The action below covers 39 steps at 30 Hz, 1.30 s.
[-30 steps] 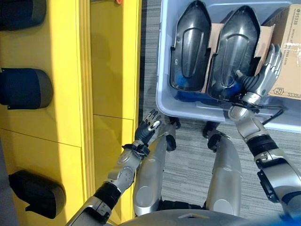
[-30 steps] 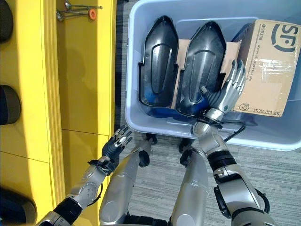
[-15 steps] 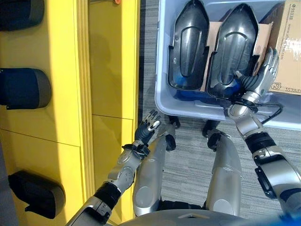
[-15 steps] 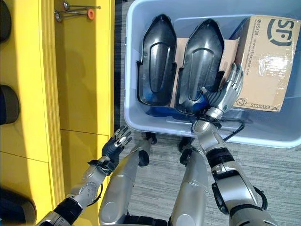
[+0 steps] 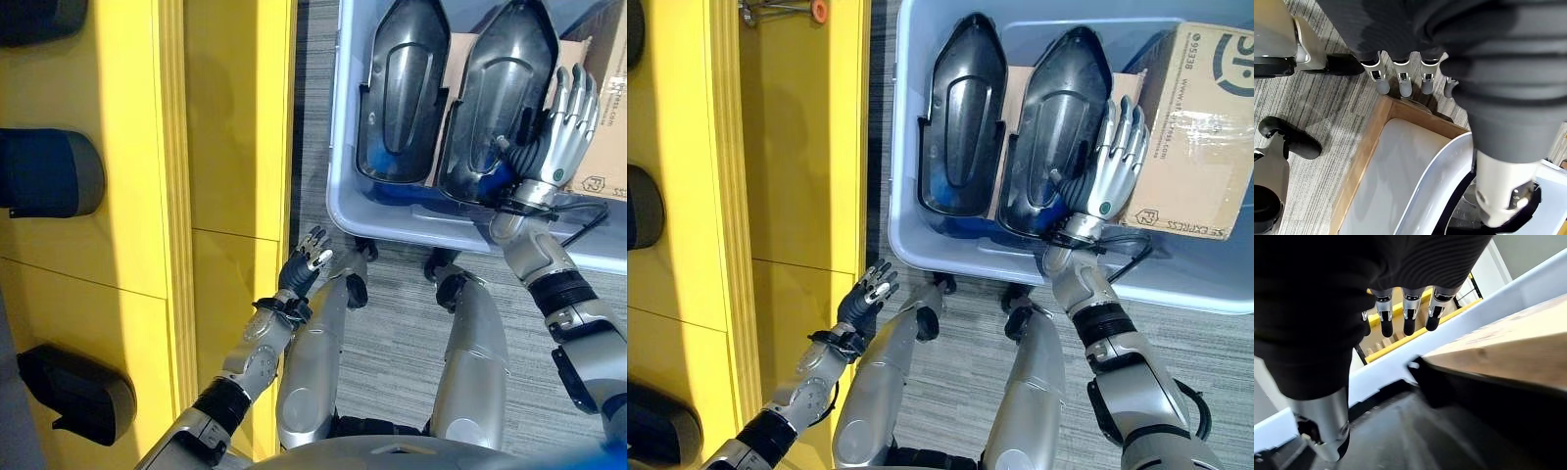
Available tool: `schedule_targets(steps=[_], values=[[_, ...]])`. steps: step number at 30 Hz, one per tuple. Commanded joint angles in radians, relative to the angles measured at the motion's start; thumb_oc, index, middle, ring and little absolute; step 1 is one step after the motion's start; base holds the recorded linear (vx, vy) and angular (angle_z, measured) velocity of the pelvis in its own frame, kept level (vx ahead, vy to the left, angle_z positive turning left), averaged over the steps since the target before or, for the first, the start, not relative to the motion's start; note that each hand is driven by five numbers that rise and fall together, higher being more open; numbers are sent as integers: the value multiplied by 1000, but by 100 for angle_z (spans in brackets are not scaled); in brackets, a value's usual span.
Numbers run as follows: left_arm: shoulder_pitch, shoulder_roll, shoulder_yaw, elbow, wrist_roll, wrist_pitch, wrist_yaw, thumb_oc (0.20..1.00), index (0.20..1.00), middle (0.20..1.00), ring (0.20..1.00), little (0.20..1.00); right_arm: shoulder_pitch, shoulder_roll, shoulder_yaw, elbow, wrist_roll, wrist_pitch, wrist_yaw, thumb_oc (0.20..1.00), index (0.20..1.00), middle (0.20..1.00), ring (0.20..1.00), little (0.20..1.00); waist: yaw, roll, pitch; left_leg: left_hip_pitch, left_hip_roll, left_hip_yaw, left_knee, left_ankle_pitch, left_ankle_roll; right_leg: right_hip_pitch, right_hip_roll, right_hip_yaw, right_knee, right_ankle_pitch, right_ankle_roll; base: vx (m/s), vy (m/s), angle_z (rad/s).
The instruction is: Move parts from the plastic box to the shelf.
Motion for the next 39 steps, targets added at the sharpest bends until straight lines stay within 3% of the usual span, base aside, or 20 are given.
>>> schedule_targets(steps=[1,5,9,11,15,20,22,24,25,28,30,34,36,39], values=[[41,4,-19,-53,-17,-22,-32,1000,1000,1000,1000,1000,-3,-69,-8,-14,2,-11,-5,1000,1000,1000,1000,1000,2,77,2,30,42,-50,69,-120,-96,-8,10,69,-2,37,109,0,0,0],[40,3,-13,-56,-2,-15,-55,1000,1000,1000,1000,1000,4,-56,-15,8,100,-2,-25,1000,1000,1000,1000,1000,4,77,2,20,44,-48,71,-119,-95,-19,9,68,3,38,108,-17,-33,1],[30,-9,-15,-62,2,-14,-32,1000,1000,1000,1000,1000,9,-32,-44,48,253,-43,75,1000,1000,1000,1000,1000,3,79,2,-10,47,-49,90,-126,-98,-48,6,70,16,32,103,-28,-36,-1],[28,-12,-15,-57,7,-19,-32,1000,1000,1000,1000,1000,7,-26,-45,60,251,-52,77,1000,1000,1000,1000,1000,3,81,2,-18,47,-49,95,-127,-98,-58,6,71,21,30,102,-34,-33,-4],[20,-14,-12,-46,10,-35,-32,1000,1000,1000,1000,1000,-48,-28,-58,138,289,-72,184,1000,1000,1000,1000,1000,15,100,2,-52,51,-47,130,-137,-100,-92,-12,67,56,16,93,-49,-45,-4],[12,-17,2,-41,10,-40,-8,1000,1000,1000,1000,1000,-116,-51,-10,224,253,-11,283,1000,1000,1000,1000,1000,29,112,2,-87,61,-55,174,-152,-103,-125,-31,69,99,-3,87,-25,-31,-4],[7,-14,12,-46,-33,-31,-34,1000,1000,1000,1000,1000,-159,-68,24,284,170,32,337,1000,1000,1000,1000,1000,38,121,2,-106,63,-62,197,-161,-103,-142,-41,70,119,-13,85,-37,-53,-1],[16,-1,23,-47,-37,-29,-50,1000,1000,1000,1000,1000,-215,-110,92,345,-55,115,397,1000,1000,1000,1000,1000,51,129,2,-123,65,-72,215,-166,-104,-156,-49,70,134,-16,83,-35,-37,-5],[25,11,34,-42,-46,-23,-67,1000,1000,1000,1000,1000,-257,-148,185,376,-169,172,443,1000,1000,1000,1000,1000,59,130,2,-135,71,-77,231,-169,-104,-165,-57,69,146,-16,85,-34,-32,-7],[38,30,46,-39,-40,-33,-96,1000,1000,1000,1000,1000,-282,-190,275,404,-255,243,485,1000,1000,1000,1000,1000,68,126,2,-141,73,-86,230,-168,-100,-164,-62,63,146,-15,88,-31,-31,0],[44,38,52,-34,-40,-47,-112,1000,1000,1000,1000,1000,-280,-209,317,413,-237,277,482,1000,1000,1000,1000,1000,72,123,2,-144,73,-89,225,-164,-98,-163,-62,61,144,-12,90,0,0,0],[59,53,68,-64,-89,-64,-145,1000,1000,1000,1000,1000,-259,-239,339,428,-123,288,365,1000,1000,1000,1000,1000,80,115,2,-144,68,-95,196,-152,-90,-158,-59,60,124,2,101,-35,-19,12],[70,65,76,-99,-71,-67,-139,1000,1000,1000,1000,1000,-232,-241,304,416,-9,218,242,1000,1000,1000,1000,1000,83,107,2,-143,63,-107,180,-145,-87,-150,-53,59,107,13,107,-36,-17,3],[76,62,83,-122,-63,-70,-128,1000,1000,1000,1000,1000,-191,-227,242,369,3,103,209,1000,1000,1000,1000,1000,79,98,2,-135,57,-109,164,-145,-86,-140,-45,57,84,22,114,-22,-4,2]])
